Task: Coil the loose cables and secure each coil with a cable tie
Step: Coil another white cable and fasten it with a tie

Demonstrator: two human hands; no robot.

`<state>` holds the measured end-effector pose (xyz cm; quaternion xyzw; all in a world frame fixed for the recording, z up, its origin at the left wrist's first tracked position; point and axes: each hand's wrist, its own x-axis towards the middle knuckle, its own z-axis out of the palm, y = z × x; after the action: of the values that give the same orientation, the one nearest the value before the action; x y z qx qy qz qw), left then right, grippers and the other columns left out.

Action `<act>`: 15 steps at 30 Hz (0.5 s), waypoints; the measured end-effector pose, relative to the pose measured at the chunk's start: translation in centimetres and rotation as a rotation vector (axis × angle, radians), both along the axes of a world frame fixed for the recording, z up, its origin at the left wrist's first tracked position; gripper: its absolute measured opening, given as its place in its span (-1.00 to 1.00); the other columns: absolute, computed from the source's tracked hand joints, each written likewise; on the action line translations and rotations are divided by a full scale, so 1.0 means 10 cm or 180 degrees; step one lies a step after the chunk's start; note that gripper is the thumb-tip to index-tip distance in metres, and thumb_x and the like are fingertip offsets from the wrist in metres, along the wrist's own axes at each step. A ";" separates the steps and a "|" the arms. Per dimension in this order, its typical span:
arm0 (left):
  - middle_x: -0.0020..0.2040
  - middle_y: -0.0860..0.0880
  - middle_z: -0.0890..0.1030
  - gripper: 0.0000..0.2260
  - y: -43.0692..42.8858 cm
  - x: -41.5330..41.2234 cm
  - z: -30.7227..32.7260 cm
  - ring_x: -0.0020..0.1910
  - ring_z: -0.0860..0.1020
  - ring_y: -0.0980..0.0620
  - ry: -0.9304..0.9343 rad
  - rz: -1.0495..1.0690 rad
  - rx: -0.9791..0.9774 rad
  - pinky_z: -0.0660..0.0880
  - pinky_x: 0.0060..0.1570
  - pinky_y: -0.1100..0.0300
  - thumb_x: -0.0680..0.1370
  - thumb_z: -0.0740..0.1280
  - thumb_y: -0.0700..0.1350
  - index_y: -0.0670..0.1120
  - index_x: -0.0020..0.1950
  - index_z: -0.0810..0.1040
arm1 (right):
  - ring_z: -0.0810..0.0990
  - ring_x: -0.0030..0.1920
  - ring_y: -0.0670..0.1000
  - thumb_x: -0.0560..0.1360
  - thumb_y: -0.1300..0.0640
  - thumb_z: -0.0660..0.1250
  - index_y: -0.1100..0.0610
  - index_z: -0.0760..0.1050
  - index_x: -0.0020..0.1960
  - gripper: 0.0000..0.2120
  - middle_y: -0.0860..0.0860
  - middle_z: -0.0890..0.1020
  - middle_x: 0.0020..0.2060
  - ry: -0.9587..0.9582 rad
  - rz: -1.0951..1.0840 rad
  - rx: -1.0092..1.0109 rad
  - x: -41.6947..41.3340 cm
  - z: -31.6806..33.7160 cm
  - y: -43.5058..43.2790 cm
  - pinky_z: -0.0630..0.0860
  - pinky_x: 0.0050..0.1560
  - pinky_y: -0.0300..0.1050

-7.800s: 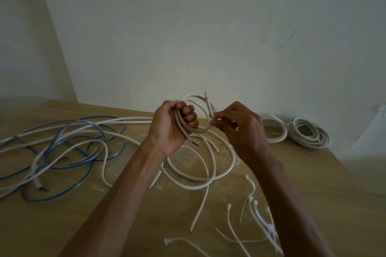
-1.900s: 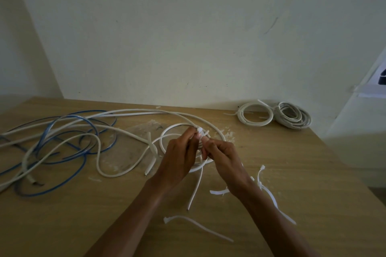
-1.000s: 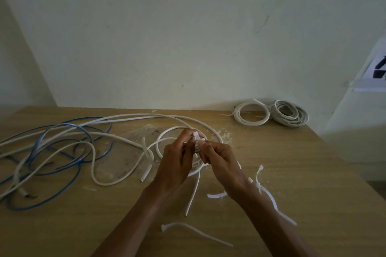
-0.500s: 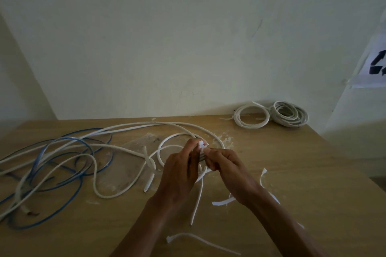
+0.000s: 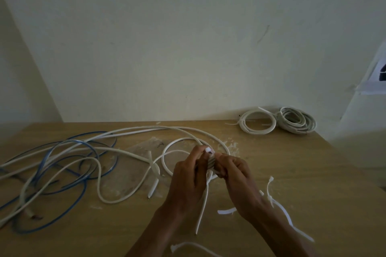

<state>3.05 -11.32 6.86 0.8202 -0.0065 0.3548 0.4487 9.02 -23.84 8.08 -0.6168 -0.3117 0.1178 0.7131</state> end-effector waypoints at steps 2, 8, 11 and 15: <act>-0.22 0.13 0.64 -0.80 0.02 0.01 0.00 -0.33 0.61 0.16 -0.0060 0.0031 -0.0113 0.45 -0.36 0.31 0.73 0.15 -0.04 -0.03 0.17 0.54 | 0.20 -0.28 0.27 0.62 -0.08 0.19 0.07 0.33 -0.37 -0.58 0.20 0.25 -0.37 -0.0091 0.0060 -0.0028 -0.01 0.02 -0.01 0.25 -0.15 0.15; -0.21 0.16 0.63 -0.78 0.02 0.00 -0.01 -0.31 0.61 0.16 -0.0029 -0.0029 -0.0039 0.43 -0.32 0.37 0.71 0.14 -0.02 -0.05 0.17 0.54 | 0.27 -0.31 0.07 0.60 -0.11 0.18 0.02 0.36 -0.39 -0.58 0.05 0.32 -0.40 -0.0159 0.0138 -0.0064 -0.04 0.04 0.00 0.33 -0.16 -0.11; -0.23 0.14 0.62 -0.81 0.01 0.01 0.00 -0.34 0.60 0.14 -0.0039 -0.0013 -0.0014 0.42 -0.34 0.35 0.73 0.15 -0.05 -0.04 0.15 0.54 | 0.24 -0.30 0.16 0.55 -0.21 0.21 0.09 0.36 -0.37 -0.53 0.13 0.29 -0.39 -0.0080 0.0209 0.0011 -0.04 0.06 0.00 0.34 -0.16 -0.16; -0.25 0.13 0.62 -0.83 -0.01 0.01 -0.02 -0.36 0.59 0.12 0.0020 -0.0070 -0.0070 0.42 -0.37 0.34 0.73 0.16 -0.09 -0.03 0.12 0.54 | 0.24 -0.26 0.22 0.46 -0.37 0.31 0.22 0.29 -0.36 -0.34 0.29 0.25 -0.34 0.0055 0.0294 0.0027 -0.04 0.07 -0.02 0.38 -0.13 -0.21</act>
<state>3.16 -11.45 6.71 0.8162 -0.0102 0.3473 0.4617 8.65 -24.04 8.78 -0.5976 -0.3342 0.1547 0.7122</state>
